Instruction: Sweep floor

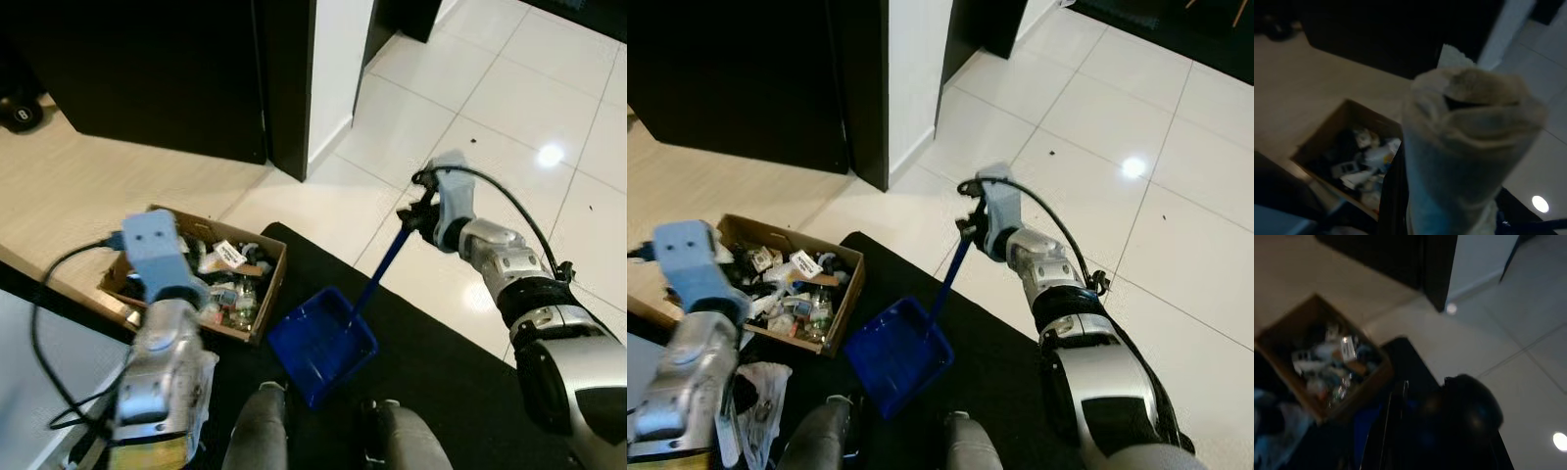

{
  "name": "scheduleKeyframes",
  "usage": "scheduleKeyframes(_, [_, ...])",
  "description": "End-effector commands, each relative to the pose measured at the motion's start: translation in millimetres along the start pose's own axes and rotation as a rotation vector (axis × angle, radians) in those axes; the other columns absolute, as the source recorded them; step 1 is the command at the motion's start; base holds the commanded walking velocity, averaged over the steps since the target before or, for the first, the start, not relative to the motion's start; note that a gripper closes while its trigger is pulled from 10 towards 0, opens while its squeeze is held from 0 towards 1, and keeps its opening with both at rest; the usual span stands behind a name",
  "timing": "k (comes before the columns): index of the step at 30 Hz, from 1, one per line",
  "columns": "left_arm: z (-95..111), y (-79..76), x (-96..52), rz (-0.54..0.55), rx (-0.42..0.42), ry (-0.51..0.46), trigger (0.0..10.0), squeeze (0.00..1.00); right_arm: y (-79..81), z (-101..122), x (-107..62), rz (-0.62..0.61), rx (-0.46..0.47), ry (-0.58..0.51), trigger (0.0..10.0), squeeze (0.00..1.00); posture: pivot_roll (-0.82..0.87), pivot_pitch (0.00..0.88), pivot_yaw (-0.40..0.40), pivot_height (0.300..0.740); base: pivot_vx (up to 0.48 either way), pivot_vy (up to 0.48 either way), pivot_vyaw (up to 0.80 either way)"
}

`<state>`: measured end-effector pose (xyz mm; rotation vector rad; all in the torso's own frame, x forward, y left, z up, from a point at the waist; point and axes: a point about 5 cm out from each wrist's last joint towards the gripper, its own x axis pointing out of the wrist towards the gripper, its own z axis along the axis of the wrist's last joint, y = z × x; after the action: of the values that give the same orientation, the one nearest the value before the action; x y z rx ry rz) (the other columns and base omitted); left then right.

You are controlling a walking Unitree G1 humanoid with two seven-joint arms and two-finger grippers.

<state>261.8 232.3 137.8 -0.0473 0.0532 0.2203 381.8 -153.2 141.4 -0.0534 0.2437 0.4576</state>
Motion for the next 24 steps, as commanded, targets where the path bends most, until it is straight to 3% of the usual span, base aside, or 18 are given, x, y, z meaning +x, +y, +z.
scheduleKeyframes(1, [7.8,12.2,-1.4,-0.009,0.031,-0.010,10.0,0.00,8.1,7.1,-3.5,0.016,0.058,-0.062,10.0,0.00,0.11,0.189,-0.027,0.740,0.000,0.000,0.00])
scheduleKeyframes(5, [10.6,13.5,-1.7,-0.021,0.010,-0.008,10.0,0.00,16.2,6.7,-6.8,0.032,0.075,-0.077,10.0,0.00,0.11,0.182,-0.026,0.740,0.000,0.000,0.00])
scheduleKeyframes(6, [9.1,8.2,-3.1,-0.026,-0.045,0.001,10.0,0.00,21.9,3.7,-9.3,0.038,0.089,-0.075,10.0,0.00,0.10,0.173,-0.027,0.740,0.000,0.000,0.00])
scheduleKeyframes(9, [3.8,-3.3,-6.2,-0.027,-0.095,0.015,10.0,0.00,26.4,-1.2,-11.0,0.034,0.091,-0.070,10.0,0.00,0.09,0.160,-0.030,0.740,0.000,0.000,0.00])
scheduleKeyframes(13, [-6.0,-18.9,-10.0,-0.035,-0.054,0.026,10.0,0.00,31.3,-5.5,-11.5,0.009,0.115,-0.056,10.0,0.00,0.09,0.142,-0.041,0.740,0.000,0.000,0.00])
scheduleKeyframes(24, [-8.2,-28.0,-9.6,-0.064,-0.035,0.018,10.0,0.00,45.5,-4.7,-12.8,-0.046,0.168,-0.084,10.0,0.00,0.09,0.098,-0.054,0.740,0.000,0.000,0.00])
